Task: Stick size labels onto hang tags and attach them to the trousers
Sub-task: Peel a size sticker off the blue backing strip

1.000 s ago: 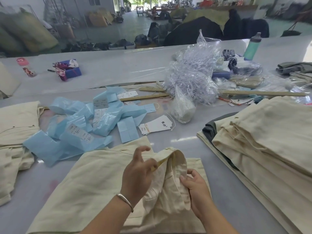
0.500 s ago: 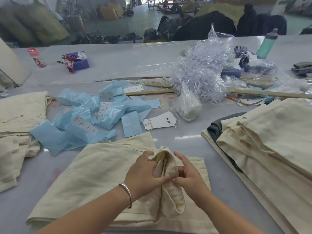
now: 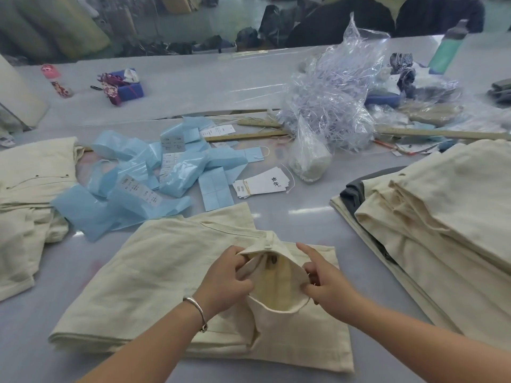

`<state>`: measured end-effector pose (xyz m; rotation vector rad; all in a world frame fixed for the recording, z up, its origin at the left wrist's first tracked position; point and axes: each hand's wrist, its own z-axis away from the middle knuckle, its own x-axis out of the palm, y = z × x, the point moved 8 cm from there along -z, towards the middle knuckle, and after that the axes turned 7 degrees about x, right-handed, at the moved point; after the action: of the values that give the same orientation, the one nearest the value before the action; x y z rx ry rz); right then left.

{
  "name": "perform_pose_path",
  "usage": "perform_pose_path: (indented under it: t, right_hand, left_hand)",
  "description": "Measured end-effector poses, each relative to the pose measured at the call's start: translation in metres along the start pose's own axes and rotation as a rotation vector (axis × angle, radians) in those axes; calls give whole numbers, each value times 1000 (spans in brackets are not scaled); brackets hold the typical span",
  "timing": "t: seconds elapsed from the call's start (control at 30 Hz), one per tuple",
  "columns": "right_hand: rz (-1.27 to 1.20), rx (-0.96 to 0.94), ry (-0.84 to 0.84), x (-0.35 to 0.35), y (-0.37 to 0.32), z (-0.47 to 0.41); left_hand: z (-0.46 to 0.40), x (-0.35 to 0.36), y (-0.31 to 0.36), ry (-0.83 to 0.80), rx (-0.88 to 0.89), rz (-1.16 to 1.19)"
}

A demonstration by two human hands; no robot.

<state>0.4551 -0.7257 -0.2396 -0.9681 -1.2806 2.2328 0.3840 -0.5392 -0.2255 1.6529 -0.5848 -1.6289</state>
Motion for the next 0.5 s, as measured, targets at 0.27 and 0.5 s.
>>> perform_pose_path:
  t: [0.27,0.5]
  right_hand:
    - [90,-1,207,-3,10,-2]
    - [342,-350,377,-9,-82,-21]
  left_hand:
    - [12,3,-9,69,-81,192]
    - [18,5,15,84,110,-30]
